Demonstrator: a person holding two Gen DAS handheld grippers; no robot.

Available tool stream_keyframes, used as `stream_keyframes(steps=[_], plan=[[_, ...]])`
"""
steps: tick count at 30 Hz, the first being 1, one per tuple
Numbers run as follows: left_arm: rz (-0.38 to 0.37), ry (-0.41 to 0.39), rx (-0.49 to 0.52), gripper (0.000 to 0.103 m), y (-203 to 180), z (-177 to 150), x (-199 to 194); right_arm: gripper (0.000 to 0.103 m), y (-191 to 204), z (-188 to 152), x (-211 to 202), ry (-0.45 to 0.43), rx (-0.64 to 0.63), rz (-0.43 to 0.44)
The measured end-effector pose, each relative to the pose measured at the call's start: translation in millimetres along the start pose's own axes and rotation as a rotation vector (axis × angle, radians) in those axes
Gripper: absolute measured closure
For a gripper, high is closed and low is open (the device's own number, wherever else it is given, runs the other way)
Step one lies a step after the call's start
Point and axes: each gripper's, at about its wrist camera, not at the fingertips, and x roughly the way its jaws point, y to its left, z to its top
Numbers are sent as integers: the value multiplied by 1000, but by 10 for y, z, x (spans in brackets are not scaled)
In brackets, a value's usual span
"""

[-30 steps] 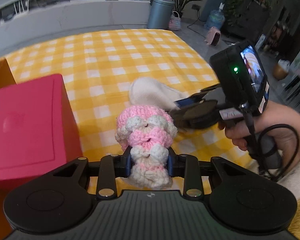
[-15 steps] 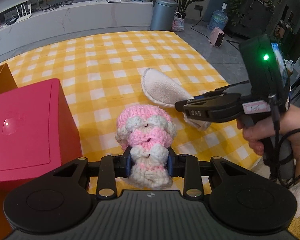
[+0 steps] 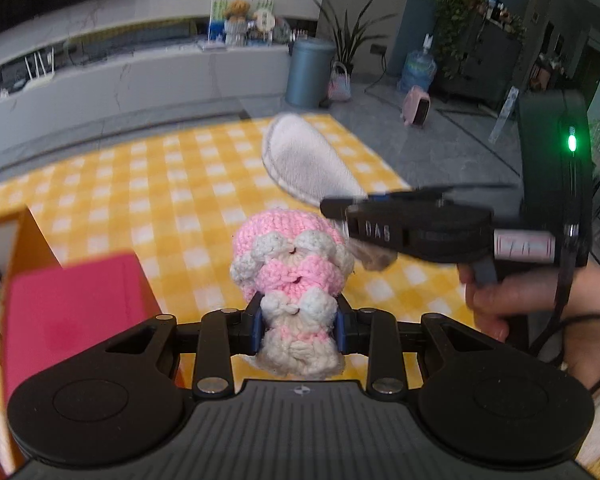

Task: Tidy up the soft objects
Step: 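Carry the white mitt and pink hat over the white box with both grippers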

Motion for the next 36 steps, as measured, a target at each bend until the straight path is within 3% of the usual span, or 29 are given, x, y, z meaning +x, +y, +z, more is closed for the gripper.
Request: stream_keyframes(steps=[6, 14, 20, 25, 29, 36], plan=[[53, -92, -13, 66, 322, 242, -346, 91, 370, 194, -129, -73, -19, 26], [203, -201, -68, 66, 921, 324, -908, 91, 1448, 574, -348, -173, -154, 61], [291, -258, -140, 67, 1382, 142, -1267, 91, 2281, 745, -344, -212, -281, 90], [405, -255, -183, 66, 1709, -43, -1355, 91, 2770, 737, -141, -190, -309, 120], [470, -219, -236, 66, 1928, -182, -1328, 91, 3084, 660, 110, -110, -381, 155], [403, -154, -296, 66, 2301, -458, -1253, 91, 3441, 435, 619, 61, -576, 126]])
